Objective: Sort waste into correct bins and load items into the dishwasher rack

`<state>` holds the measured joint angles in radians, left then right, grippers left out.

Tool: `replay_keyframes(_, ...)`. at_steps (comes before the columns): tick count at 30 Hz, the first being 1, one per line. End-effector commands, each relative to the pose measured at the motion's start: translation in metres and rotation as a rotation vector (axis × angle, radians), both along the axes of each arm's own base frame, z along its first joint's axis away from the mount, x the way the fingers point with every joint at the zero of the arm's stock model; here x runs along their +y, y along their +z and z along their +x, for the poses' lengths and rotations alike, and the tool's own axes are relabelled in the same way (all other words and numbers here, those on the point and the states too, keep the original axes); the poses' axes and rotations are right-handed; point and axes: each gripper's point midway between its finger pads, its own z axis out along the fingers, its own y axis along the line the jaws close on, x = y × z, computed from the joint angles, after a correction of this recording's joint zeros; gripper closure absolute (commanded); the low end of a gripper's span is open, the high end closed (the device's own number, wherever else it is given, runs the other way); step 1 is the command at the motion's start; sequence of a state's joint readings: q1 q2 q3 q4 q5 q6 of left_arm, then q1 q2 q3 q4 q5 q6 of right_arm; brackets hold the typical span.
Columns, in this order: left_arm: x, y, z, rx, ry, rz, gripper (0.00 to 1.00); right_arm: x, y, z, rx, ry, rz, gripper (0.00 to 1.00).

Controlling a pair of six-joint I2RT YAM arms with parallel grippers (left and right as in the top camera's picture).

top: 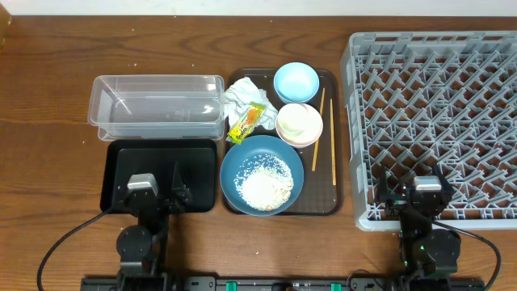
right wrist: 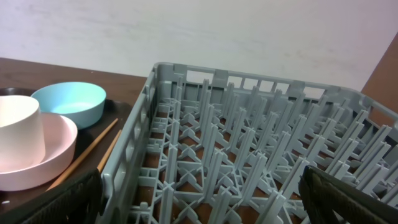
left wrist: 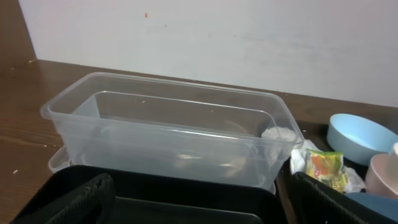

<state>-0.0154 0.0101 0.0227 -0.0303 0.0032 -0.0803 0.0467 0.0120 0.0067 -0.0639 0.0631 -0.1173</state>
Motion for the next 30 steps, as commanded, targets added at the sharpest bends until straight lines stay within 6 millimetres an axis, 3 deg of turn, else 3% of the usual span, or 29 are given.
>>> replay_keyframes(1,-0.024,-0.005,-0.003,0.033,-0.128,-0.075,0.09,-0.003,-0.001,0.0,0.005,-0.014,-0.004,0.01)
replay_keyframes(4,-0.048,0.015,-0.011,0.023,-0.265,-0.143,0.09,-0.003,-0.001,0.0,0.005,-0.014,-0.004,0.01)
replay_keyframes(11,-0.057,0.057,-0.031,0.14,-0.298,-0.25,0.09,-0.003,-0.001,0.0,0.005,-0.014,-0.004,0.01)
replay_keyframes(19,-0.066,0.09,-0.04,0.56,-0.304,-0.303,0.09,-0.003,-0.001,0.0,0.005,-0.015,-0.004,0.01)
replay_keyframes(20,-0.066,0.096,-0.039,0.602,-0.302,-0.3,0.01,-0.003,-0.001,0.0,0.005,-0.015,-0.004,0.01)
replay_keyframes(26,-0.066,0.132,-0.032,0.87,-0.325,-0.231,0.02,-0.003,-0.001,0.0,0.005,-0.015,-0.004,0.01)
replay_keyframes(30,-0.064,0.137,-0.022,1.037,-0.307,-0.232,0.02,-0.003,-0.001,0.0,0.005,-0.015,-0.004,0.01)
